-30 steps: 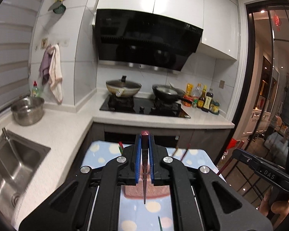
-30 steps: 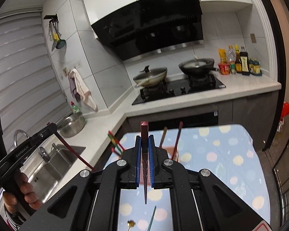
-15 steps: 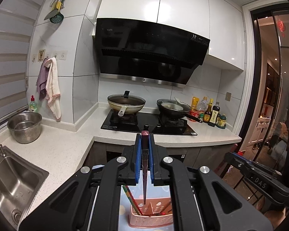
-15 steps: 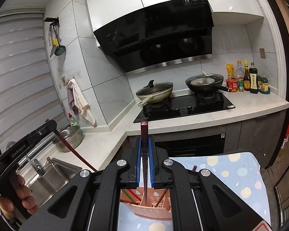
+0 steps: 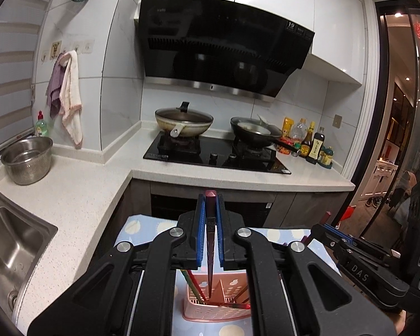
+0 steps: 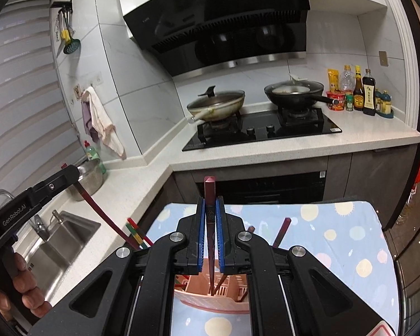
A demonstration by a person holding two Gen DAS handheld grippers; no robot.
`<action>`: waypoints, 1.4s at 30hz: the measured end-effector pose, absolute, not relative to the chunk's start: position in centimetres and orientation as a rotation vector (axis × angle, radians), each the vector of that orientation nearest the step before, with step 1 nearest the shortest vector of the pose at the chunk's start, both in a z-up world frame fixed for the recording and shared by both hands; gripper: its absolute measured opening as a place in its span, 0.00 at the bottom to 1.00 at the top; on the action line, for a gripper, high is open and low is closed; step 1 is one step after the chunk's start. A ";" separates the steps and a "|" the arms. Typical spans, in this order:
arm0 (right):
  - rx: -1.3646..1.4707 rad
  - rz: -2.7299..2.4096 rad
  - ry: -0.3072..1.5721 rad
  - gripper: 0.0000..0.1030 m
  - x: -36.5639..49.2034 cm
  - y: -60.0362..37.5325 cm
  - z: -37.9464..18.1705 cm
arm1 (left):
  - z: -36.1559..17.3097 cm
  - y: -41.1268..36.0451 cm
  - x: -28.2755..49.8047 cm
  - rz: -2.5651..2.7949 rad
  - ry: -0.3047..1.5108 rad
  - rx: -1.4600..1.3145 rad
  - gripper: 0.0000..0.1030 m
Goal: Organize utensils
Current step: 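Lower both chopsticks into the holder and open both tools, then withdraw both tools toward the gold spoon and green chopstick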
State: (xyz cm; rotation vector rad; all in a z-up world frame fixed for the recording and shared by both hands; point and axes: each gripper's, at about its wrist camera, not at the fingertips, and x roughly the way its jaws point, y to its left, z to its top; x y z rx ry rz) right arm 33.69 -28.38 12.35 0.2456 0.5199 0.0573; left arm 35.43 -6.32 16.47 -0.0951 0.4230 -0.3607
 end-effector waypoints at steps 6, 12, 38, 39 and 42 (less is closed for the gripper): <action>0.238 0.044 0.553 0.07 34.1 -28.2 11.0 | 14.9 -6.6 35.9 -0.357 0.469 -0.097 0.08; 0.235 0.030 0.544 0.20 33.9 -28.2 11.0 | 14.3 -6.7 35.8 -0.343 0.482 -0.102 0.35; 0.195 0.025 0.564 0.35 27.4 -26.6 10.0 | 12.9 -6.5 31.2 -0.313 0.503 -0.070 0.51; 0.191 0.026 0.566 0.35 27.0 -26.5 9.9 | 12.8 -6.4 30.9 -0.314 0.505 -0.070 0.51; 0.179 0.024 0.570 0.35 25.6 -26.1 9.6 | 12.2 -6.0 29.7 -0.313 0.519 -0.076 0.51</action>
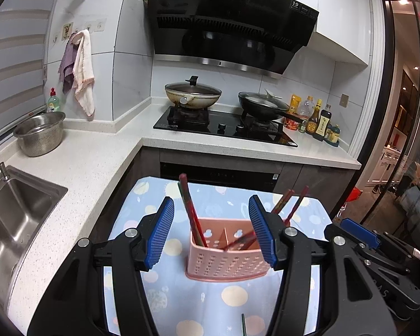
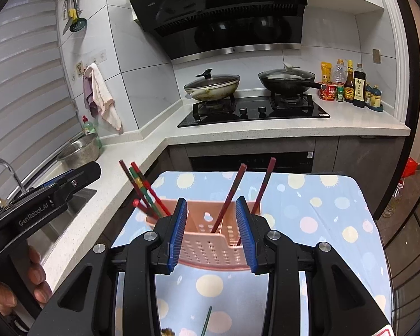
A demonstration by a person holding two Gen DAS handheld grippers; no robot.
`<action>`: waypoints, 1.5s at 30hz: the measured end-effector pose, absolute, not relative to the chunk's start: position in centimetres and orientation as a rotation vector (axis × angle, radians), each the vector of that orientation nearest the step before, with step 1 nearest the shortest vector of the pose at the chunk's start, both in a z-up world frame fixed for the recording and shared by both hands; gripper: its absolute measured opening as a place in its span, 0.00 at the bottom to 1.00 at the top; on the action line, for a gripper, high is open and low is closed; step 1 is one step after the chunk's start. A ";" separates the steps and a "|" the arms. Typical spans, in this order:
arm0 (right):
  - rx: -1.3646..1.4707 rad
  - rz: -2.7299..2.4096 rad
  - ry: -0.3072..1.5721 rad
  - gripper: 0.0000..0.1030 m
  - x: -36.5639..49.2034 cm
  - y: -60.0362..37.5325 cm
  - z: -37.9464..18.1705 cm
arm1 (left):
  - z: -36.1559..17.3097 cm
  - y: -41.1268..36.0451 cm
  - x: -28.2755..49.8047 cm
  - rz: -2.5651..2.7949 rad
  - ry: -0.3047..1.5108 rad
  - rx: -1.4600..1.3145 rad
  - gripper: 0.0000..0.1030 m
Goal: Organize utensils
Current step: 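Withdraw both tools toward the gold spoon and green chopstick, then close the right tool on the green chopstick while the left tool moves over the gold spoon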
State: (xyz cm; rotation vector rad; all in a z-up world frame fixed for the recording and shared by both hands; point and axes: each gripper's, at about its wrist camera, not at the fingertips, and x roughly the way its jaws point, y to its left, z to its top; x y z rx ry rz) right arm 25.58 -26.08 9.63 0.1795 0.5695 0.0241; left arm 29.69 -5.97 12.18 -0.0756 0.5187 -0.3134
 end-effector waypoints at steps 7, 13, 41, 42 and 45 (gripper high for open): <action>0.160 0.031 0.600 0.35 22.0 -25.0 8.2 | 10.2 -5.1 26.5 -0.310 0.554 -0.068 0.51; 0.170 0.043 0.666 0.35 18.8 -24.2 5.4 | 7.2 -4.4 23.6 -0.308 0.614 -0.062 0.51; 0.130 0.156 1.079 0.35 8.1 -18.3 -11.6 | -8.1 -1.5 13.0 -0.243 0.952 -0.028 0.51; 0.128 0.157 1.083 0.35 8.1 -18.2 -11.7 | -8.5 -1.4 12.8 -0.241 0.962 -0.029 0.51; 0.123 0.161 1.089 0.35 8.1 -17.8 -12.0 | -9.0 -1.1 12.4 -0.237 0.980 -0.029 0.51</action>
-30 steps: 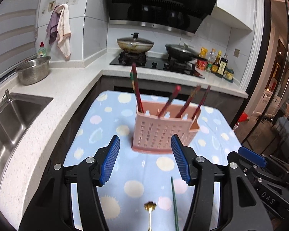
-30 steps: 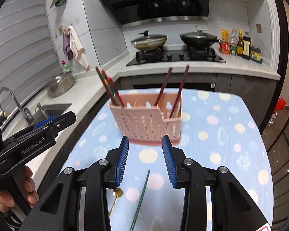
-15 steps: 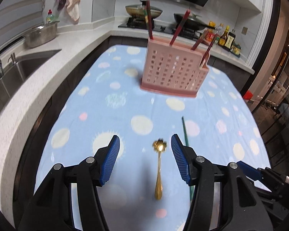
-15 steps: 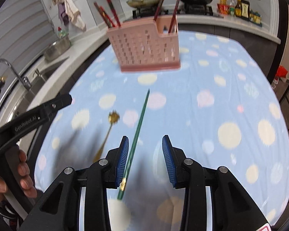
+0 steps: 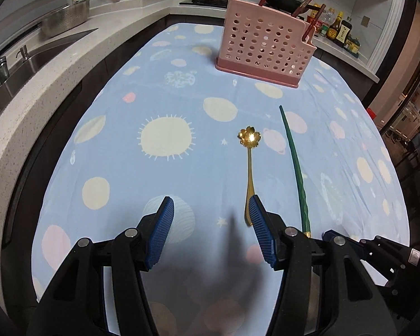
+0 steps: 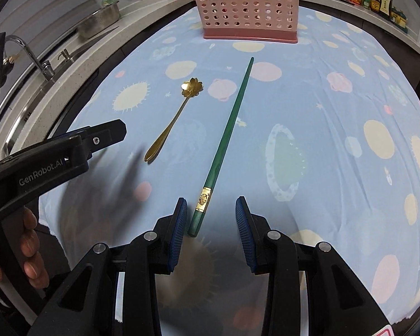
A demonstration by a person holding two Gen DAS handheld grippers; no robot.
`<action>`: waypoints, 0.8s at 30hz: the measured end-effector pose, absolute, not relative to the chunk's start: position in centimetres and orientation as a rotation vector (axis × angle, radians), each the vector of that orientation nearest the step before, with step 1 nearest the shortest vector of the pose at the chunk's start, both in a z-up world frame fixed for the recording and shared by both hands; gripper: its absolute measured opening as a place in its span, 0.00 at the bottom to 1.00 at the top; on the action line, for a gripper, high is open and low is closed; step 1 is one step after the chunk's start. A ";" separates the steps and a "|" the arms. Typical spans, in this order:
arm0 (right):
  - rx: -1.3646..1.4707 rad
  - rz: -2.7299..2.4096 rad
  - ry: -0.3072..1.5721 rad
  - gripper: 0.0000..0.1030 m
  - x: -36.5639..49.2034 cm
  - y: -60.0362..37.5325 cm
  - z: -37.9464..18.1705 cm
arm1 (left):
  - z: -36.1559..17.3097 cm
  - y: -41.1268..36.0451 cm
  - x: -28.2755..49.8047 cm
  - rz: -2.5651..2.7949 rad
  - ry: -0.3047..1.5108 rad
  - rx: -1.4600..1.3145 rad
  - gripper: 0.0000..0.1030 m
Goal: Organize utensils
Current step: 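Close the right tool on the green chopstick while the left tool moves over the gold spoon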
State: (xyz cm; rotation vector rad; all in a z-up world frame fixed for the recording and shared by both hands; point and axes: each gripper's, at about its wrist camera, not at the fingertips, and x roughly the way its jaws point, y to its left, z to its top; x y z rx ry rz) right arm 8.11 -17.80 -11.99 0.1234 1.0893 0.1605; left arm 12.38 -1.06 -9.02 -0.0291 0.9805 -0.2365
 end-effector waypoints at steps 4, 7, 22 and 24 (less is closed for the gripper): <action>0.113 0.153 1.089 0.30 8.4 -17.8 -12.0 | -9.5 -1.0 11.9 -0.238 1.001 -0.026 0.52; 0.083 0.131 1.084 0.21 8.5 -17.8 -12.1 | -9.8 -1.3 11.6 -0.249 1.010 -0.020 0.52; 0.177 0.051 1.068 0.07 8.2 -21.4 -12.3 | -10.8 -3.4 12.3 -0.302 1.019 -0.002 0.56; 0.191 0.050 1.069 0.07 8.1 -21.7 -12.3 | -11.0 -3.6 12.5 -0.303 1.015 0.000 0.56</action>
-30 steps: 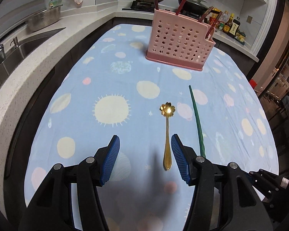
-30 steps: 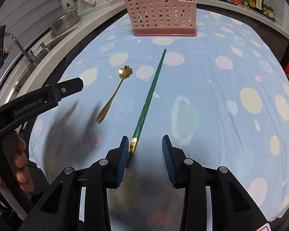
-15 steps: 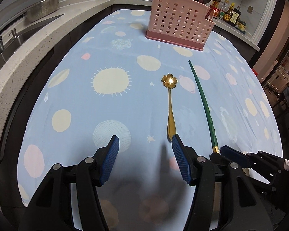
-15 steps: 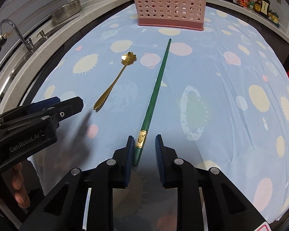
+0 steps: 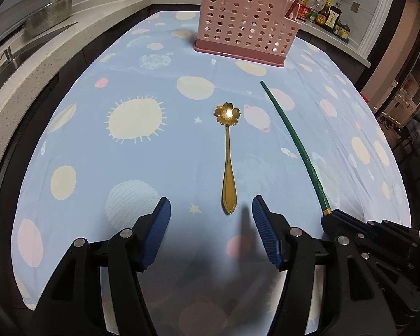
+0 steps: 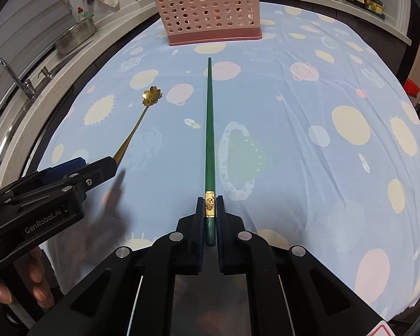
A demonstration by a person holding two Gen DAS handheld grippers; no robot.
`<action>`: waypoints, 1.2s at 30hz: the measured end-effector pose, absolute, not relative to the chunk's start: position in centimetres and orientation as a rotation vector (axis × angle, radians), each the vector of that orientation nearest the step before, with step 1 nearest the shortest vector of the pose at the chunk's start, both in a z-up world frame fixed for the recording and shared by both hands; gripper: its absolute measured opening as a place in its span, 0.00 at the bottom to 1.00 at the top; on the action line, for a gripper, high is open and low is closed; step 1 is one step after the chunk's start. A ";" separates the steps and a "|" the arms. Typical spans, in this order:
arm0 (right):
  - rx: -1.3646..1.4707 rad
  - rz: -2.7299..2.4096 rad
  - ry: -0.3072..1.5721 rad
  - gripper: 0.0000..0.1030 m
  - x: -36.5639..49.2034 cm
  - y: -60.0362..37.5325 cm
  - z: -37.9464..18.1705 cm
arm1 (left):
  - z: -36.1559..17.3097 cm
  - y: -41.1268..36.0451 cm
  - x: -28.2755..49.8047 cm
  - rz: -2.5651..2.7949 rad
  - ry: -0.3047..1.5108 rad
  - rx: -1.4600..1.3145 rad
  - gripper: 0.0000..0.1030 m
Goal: Organize utensils
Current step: 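Close the right tool on the green chopstick while the left tool moves over the gold spoon, then close the left tool on the gold flower spoon's handle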
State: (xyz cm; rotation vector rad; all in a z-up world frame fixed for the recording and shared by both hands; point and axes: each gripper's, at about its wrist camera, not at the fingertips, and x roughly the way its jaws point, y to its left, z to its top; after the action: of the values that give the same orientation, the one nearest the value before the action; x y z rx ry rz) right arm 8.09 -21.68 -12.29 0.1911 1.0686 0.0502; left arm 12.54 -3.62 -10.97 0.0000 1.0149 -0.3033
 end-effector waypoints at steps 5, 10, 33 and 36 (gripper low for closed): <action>0.196 0.050 1.069 0.07 8.1 -21.6 -12.3 | -11.5 -3.9 13.1 -0.303 1.025 -0.005 0.49; 0.198 0.050 1.069 0.07 8.2 -21.6 -12.3 | -11.5 -3.4 13.5 -0.309 1.027 -0.041 0.37; 0.231 0.049 1.035 0.07 7.1 -22.5 -10.5 | -8.9 -3.0 12.3 -0.362 0.986 -0.065 0.10; 0.240 0.046 1.006 0.07 6.5 -23.0 -9.2 | -7.2 -2.6 12.1 -0.359 0.948 -0.072 0.10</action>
State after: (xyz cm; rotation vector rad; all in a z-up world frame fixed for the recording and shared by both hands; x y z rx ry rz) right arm 6.54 -22.95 -9.24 0.2398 1.0061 0.0456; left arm 12.08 -2.62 -7.19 -0.0721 0.9476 -0.3585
